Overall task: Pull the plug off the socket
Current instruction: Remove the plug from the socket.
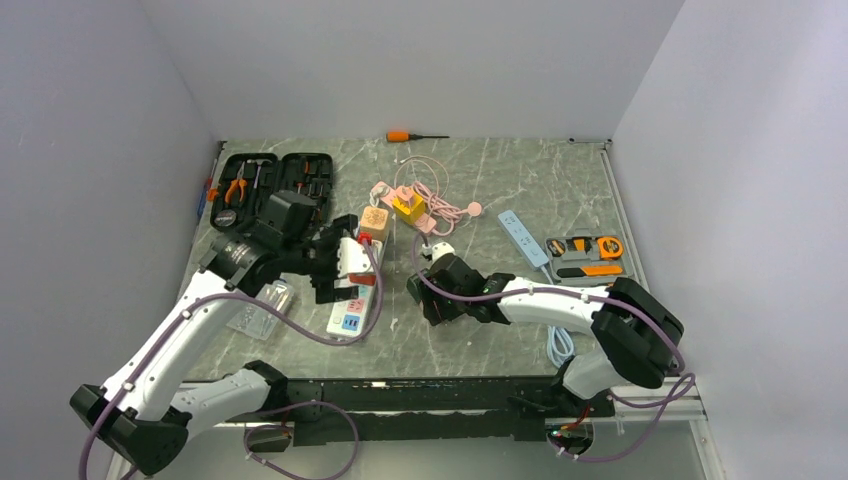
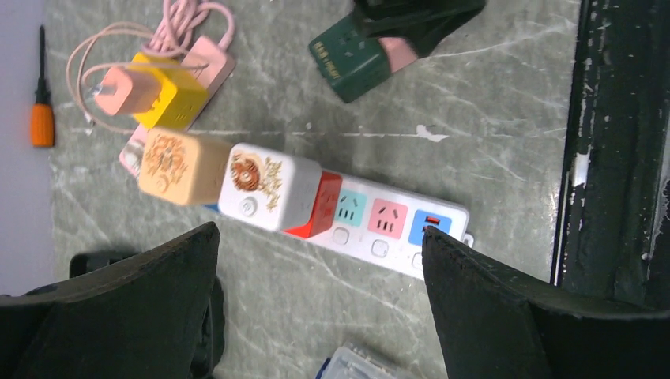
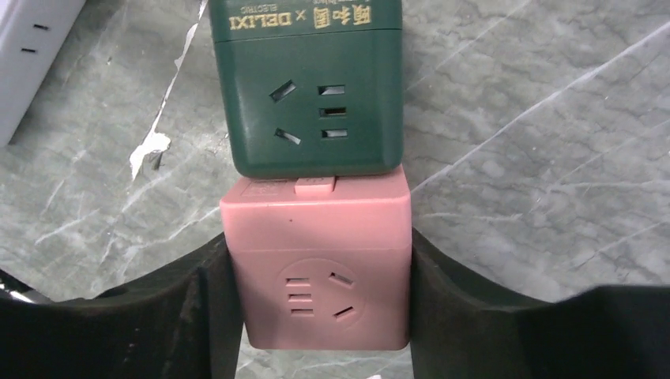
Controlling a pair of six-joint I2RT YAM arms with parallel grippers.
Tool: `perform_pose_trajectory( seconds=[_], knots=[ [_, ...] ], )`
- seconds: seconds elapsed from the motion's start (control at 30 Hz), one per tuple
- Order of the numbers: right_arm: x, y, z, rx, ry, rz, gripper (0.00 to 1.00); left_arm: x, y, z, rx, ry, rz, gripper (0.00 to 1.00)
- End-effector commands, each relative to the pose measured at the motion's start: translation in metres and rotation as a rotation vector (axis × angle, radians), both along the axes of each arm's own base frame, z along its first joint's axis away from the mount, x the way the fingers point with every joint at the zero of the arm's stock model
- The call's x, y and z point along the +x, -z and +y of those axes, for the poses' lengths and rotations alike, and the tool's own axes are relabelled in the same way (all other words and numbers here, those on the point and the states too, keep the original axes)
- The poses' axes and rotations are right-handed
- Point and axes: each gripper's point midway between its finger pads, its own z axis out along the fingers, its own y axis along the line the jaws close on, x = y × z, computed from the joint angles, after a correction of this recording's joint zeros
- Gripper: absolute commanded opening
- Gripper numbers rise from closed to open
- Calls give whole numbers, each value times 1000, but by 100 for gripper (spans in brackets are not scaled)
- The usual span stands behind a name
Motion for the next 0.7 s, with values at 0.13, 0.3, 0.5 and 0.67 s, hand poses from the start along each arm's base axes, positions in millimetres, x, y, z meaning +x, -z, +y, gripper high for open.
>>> perform_pose_trajectory(
  seconds=[0.13, 0.3, 0.5, 0.67],
  knots=[
    [4, -42, 12, 139, 26, -61, 13, -31, 16, -31, -18, 321, -263, 99],
    [-27, -88, 22, 321, -29, 22, 0, -35, 16, -51, -25, 493, -555, 99],
    [-56, -140, 17, 431, -103, 63, 0, -51, 20, -76, -48, 681, -799, 99],
    [-66, -166, 25, 465, -184, 82, 0, -53, 14, -93, -57, 753, -909, 99]
  ],
)
